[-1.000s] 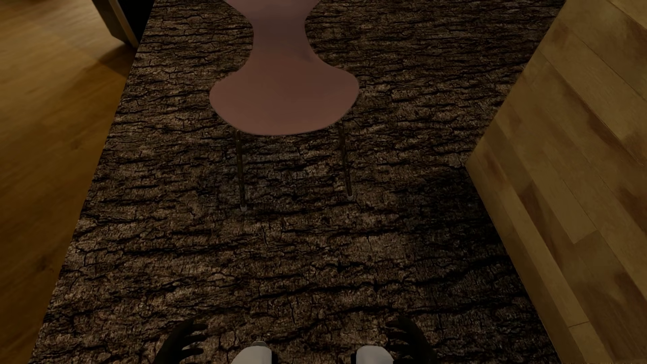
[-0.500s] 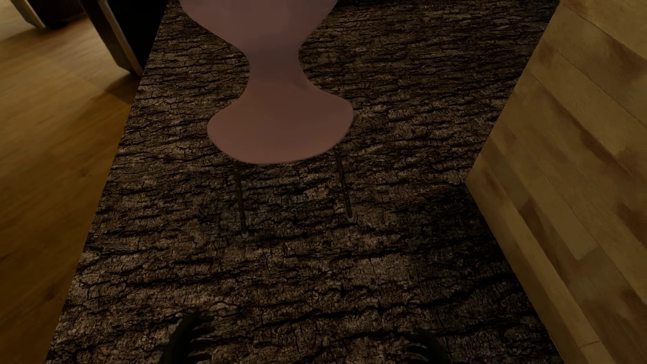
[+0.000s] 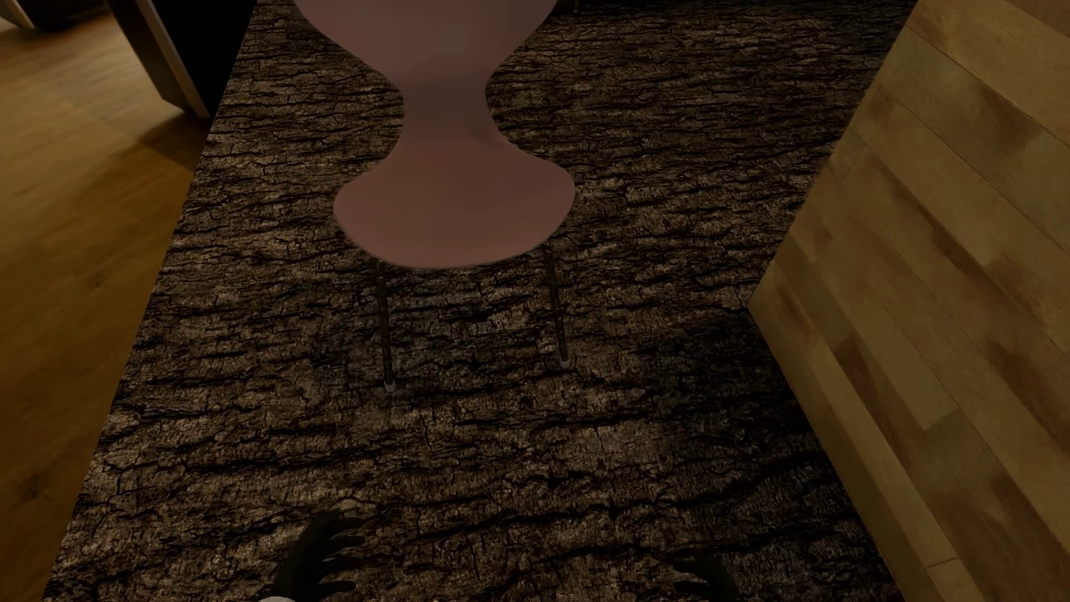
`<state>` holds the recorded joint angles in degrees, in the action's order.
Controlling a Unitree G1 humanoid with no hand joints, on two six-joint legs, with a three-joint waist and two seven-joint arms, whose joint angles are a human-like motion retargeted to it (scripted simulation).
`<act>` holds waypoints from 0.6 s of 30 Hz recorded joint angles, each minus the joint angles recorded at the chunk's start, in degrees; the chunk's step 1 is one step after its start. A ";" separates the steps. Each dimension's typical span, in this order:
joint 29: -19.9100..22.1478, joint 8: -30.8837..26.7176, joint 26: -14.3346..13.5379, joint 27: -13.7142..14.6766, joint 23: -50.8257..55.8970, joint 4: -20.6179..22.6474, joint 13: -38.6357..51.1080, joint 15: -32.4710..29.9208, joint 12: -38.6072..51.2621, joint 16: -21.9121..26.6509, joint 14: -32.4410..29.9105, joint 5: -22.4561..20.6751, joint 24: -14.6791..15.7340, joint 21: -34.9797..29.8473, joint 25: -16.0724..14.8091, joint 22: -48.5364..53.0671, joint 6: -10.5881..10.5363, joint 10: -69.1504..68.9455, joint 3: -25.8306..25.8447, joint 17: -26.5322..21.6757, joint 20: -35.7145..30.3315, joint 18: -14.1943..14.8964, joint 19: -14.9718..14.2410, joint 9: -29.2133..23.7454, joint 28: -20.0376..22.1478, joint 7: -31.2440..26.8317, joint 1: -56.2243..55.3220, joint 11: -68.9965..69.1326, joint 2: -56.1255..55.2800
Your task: Walk towards the dark chair
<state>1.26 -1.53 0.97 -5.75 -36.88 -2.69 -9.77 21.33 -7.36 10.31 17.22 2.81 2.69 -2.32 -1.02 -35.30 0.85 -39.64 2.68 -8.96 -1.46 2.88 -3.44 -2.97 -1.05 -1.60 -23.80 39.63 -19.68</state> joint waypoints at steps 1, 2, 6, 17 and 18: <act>0.04 -0.06 0.50 0.78 0.21 0.28 -0.50 0.25 0.56 -0.09 0.00 0.28 -0.06 0.01 0.96 0.79 0.37 -0.14 -0.58 0.54 -0.91 -0.07 -0.08 -0.08 0.50 0.06 -0.27 0.53 -0.42; 0.06 0.24 0.16 1.97 0.00 0.25 -1.22 0.34 -0.25 0.82 0.24 0.23 -0.31 -0.82 1.34 1.73 0.23 -0.61 -1.17 0.40 -1.43 -0.10 -0.11 0.08 0.76 -0.24 -0.74 0.54 -0.55; 0.84 0.77 0.97 4.50 0.84 0.59 -0.37 -0.10 -1.64 1.28 0.10 0.54 -1.31 -1.40 0.06 0.87 -0.47 -0.49 -2.16 -0.80 0.56 -0.48 -0.47 0.03 2.69 -0.69 -0.67 -0.52 0.21; 0.43 -0.33 -1.45 -0.33 0.31 0.44 -2.35 -0.01 -0.39 -0.08 -0.02 0.49 -0.35 -2.19 1.36 0.53 -0.93 -0.55 -0.34 0.36 -1.30 -0.46 -0.46 -0.38 -0.81 0.39 -0.44 0.63 -0.55; 1.09 0.23 -0.57 1.11 0.84 0.78 -1.76 -0.09 -0.97 0.61 -0.30 0.83 -1.08 -1.77 0.57 0.53 -1.39 -0.43 -1.15 -0.20 -0.46 -0.55 -0.53 -0.37 -1.25 -0.08 -0.58 0.42 -0.34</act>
